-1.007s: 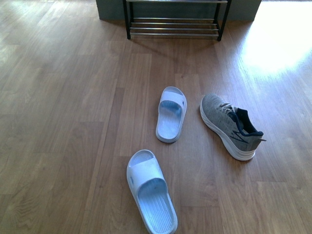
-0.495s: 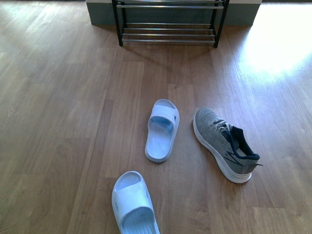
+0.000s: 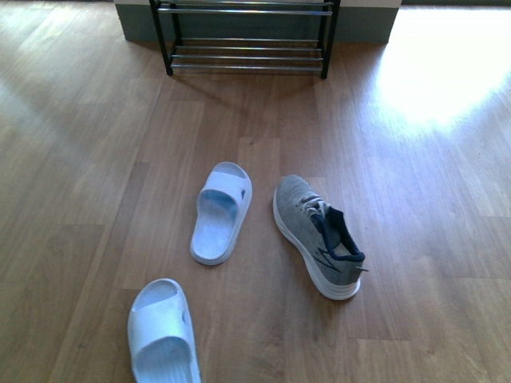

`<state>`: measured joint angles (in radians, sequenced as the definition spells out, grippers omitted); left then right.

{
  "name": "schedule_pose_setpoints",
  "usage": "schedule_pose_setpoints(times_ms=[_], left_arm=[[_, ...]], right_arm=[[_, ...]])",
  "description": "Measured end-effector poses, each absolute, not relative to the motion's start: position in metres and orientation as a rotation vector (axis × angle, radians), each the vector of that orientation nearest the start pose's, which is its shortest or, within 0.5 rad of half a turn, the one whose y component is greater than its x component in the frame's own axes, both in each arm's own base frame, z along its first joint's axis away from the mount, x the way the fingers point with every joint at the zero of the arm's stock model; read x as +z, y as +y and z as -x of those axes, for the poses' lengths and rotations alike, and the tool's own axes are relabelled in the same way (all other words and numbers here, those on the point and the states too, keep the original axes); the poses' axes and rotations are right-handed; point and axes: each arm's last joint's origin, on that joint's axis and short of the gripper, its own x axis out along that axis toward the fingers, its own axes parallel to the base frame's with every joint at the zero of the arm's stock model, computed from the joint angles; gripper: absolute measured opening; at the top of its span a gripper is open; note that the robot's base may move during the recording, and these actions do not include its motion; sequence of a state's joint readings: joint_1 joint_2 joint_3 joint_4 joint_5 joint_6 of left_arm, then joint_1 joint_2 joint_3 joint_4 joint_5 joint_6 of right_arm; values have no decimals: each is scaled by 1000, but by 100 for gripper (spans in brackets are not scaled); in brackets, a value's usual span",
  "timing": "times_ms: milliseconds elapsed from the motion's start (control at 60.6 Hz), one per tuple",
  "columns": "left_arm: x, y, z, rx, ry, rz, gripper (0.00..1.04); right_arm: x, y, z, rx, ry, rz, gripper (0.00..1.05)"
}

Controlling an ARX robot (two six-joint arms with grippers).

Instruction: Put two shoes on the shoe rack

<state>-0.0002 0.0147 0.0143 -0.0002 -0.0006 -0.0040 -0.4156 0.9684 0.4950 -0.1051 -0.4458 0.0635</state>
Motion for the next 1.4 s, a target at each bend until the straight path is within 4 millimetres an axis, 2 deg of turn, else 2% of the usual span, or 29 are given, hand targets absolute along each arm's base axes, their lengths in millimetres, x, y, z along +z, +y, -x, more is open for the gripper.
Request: schedule_pose_setpoints(times_ms=[743, 759, 792, 825, 875, 957, 974, 1007, 1122, 1172, 1287, 1320, 1337, 1403], left_arm=[[167, 0, -98, -2, 1, 4, 95], [167, 0, -98, 15, 10, 7, 95], [166, -1, -99, 164, 165, 72, 95], [169, -1, -106, 331, 304, 103, 95], [173, 1, -122, 462, 358, 138, 95], [178, 1, -149, 478, 386, 187, 95], [179, 0, -166, 464, 404, 201, 95], [178, -1, -178, 453, 417, 203, 95], [165, -6, -229, 385, 503, 202, 95], [147, -10, -254, 349, 586, 185, 95], [110, -22, -289, 265, 740, 139, 95], [94, -29, -302, 219, 797, 122, 95], [80, -34, -311, 183, 844, 118, 95], [48, -47, -327, 116, 927, 100, 95]], right_arm=[[211, -68, -183, 0, 529, -303, 1], [211, -68, -183, -3, 530, -303, 1], [211, -69, -183, -12, 530, -301, 1], [211, -69, -183, -10, 530, -302, 1], [211, -68, -183, -1, 528, -303, 1], [211, -68, -183, 3, 528, -303, 1], [211, -68, -183, 3, 528, -303, 1], [211, -68, -183, 4, 528, -304, 1], [211, -68, -183, 12, 527, -305, 1], [211, -68, -183, 12, 527, -306, 1], [211, -68, -183, 10, 527, -305, 1], [211, -68, -183, 7, 528, -304, 1], [211, -68, -183, 5, 528, -303, 1], [211, -68, -183, 1, 528, -302, 1]])
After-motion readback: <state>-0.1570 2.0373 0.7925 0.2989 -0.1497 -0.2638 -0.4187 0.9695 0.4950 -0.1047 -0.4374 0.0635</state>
